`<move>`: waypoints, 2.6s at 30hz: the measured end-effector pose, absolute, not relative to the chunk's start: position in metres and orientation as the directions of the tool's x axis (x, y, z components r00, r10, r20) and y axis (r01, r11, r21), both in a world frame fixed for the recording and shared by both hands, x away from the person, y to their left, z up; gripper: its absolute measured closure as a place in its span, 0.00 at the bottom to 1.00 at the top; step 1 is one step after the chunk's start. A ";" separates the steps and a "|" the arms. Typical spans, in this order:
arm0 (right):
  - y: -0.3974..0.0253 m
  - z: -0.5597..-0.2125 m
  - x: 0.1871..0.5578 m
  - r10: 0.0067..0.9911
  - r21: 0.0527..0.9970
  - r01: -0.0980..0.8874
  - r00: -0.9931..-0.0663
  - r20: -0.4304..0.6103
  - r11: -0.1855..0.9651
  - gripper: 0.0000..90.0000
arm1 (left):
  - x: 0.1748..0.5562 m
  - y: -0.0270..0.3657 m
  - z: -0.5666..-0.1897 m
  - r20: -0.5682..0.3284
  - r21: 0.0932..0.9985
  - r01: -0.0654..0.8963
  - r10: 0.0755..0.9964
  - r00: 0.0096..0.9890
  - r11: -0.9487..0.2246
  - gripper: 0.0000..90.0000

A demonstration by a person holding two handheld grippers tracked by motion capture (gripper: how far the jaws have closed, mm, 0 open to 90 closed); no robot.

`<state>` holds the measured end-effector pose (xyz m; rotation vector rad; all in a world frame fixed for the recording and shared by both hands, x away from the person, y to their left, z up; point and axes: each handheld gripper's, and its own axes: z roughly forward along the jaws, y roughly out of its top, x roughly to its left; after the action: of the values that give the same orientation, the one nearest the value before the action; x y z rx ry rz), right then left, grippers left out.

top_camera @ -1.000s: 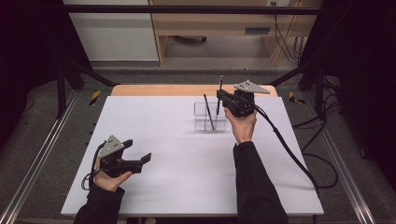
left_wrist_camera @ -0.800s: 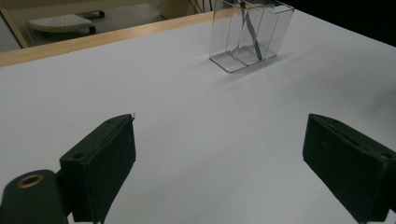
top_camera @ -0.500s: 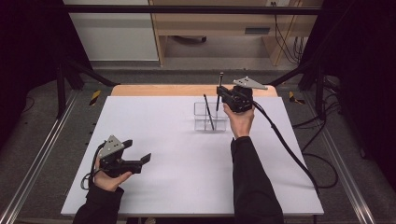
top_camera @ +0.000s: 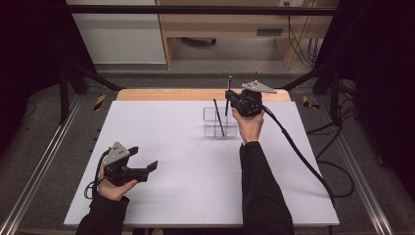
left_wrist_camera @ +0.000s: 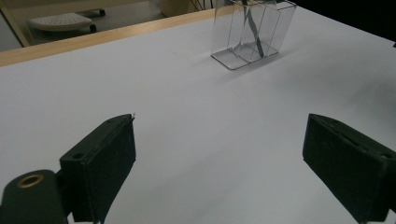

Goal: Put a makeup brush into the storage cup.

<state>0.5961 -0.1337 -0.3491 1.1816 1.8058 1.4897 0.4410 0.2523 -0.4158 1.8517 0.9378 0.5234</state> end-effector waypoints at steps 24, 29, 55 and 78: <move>-0.124 -0.370 0.608 0.872 0.947 0.320 -0.472 0.128 0.034 0.93 | 0.441 0.251 -0.416 -0.039 0.893 0.374 0.787 0.616 -0.248 0.10; -0.122 -0.376 0.609 0.873 0.943 0.331 -0.470 0.134 0.034 0.93 | 0.441 0.251 -0.416 -0.039 0.893 0.374 0.787 0.616 -0.248 0.10; -0.115 -0.402 0.609 0.876 0.921 0.387 -0.459 0.150 0.045 0.93 | 0.440 0.250 -0.416 -0.035 0.892 0.373 0.784 0.620 -0.255 0.10; -0.118 -0.421 0.604 0.874 0.905 0.422 -0.458 0.161 0.055 0.93 | 0.440 0.248 -0.417 -0.029 0.889 0.372 0.780 0.625 -0.266 0.10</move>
<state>0.6037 -0.1183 -0.4208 1.2950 1.9049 1.3856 0.4399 0.2478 -0.4168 1.8728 0.9196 0.5246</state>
